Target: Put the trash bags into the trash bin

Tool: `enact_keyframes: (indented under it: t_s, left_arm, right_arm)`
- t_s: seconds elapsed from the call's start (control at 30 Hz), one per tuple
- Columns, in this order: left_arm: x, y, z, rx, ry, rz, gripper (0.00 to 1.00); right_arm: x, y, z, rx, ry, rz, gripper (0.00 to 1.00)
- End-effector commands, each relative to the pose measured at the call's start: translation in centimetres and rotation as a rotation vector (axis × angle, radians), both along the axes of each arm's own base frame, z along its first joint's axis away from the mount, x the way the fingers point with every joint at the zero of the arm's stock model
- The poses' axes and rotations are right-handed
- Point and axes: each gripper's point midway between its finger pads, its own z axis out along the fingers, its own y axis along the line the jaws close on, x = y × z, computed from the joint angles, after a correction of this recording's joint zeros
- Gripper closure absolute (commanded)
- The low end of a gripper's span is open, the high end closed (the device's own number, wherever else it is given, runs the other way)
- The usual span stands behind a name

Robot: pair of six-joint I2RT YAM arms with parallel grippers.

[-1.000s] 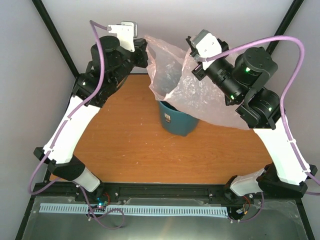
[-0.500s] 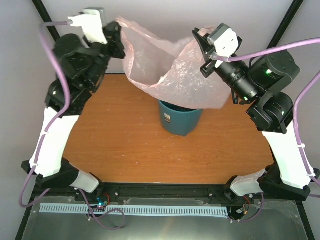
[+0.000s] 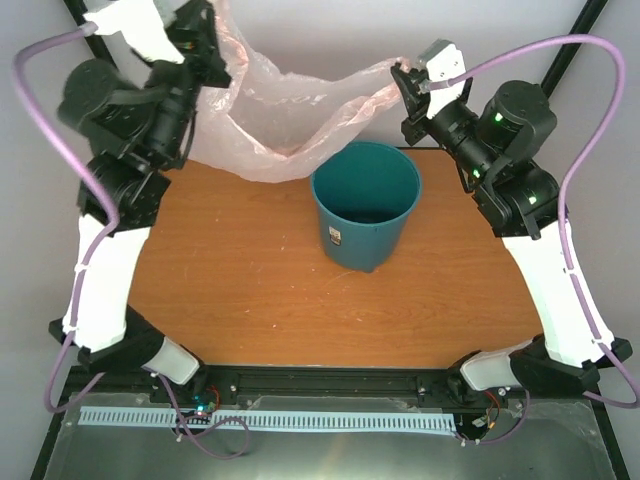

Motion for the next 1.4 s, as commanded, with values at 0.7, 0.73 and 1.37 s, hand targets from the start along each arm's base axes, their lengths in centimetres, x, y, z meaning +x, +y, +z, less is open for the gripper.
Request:
enact_keyframes:
  t_s: [0.7, 0.73, 1.37]
  left_arm:
    - [1.7, -4.9, 0.7, -0.033, -0.051, -0.177, 0.99]
    - [1.5, -5.0, 0.8, -0.032, -0.056, -0.187, 0.99]
    - [3.0, -9.9, -3.2, 0.041, 0.05, -0.377, 0.99]
  right_arm:
    - [-1.6, -6.2, 3.3, 0.141, -0.025, 0.018, 0.97]
    - [-1.7, -6.2, 3.4, 0.141, -0.025, 0.018, 0.97]
    - [1.0, -11.2, -2.5, 0.137, 0.084, -0.259, 0.97]
